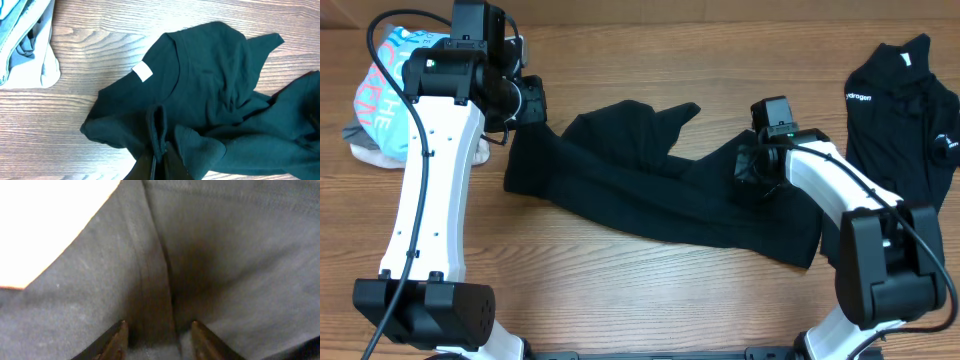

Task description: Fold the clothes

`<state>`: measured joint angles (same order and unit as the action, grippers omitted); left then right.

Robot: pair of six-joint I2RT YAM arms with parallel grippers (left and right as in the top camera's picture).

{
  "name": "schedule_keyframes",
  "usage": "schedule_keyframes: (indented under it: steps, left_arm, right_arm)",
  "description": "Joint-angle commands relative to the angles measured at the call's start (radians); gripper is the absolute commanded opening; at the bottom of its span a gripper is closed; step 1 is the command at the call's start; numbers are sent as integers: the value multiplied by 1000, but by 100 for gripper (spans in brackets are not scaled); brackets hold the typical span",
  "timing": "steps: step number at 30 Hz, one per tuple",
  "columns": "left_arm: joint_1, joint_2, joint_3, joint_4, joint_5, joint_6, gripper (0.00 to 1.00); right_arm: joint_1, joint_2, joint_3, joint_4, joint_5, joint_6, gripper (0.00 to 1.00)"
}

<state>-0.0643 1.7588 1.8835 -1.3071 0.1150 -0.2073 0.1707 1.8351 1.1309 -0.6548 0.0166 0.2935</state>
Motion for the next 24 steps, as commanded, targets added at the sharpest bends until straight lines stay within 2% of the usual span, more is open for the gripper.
schedule_keyframes:
  steps: [1, 5, 7, 10, 15, 19, 24]
  left_arm:
    - [-3, -5, -3, 6, -14, 14, 4]
    - [-3, -5, -3, 6, -14, 13, 4]
    - [-3, -5, -3, 6, -14, 13, 4]
    - [-3, -5, -3, 6, -14, 13, 4]
    - [-3, -5, -3, 6, -14, 14, 4]
    - [-2, -5, -3, 6, -15, 22, 4]
    - [-2, -5, -3, 5, -21, 29, 4]
  right_arm:
    - [0, 19, -6, 3, -47, 3, 30]
    - [0, 19, -5, 3, -61, 4, 17]
    - [-5, 19, 14, -2, -64, 16, 5]
    - [-18, 19, 95, -29, -80, 18, 4]
    - [-51, 19, 386, -109, -82, 6, 4]
    - [-75, 19, 545, -98, -82, 6, 4]
    - [-104, 24, 564, -56, -58, 6, 4]
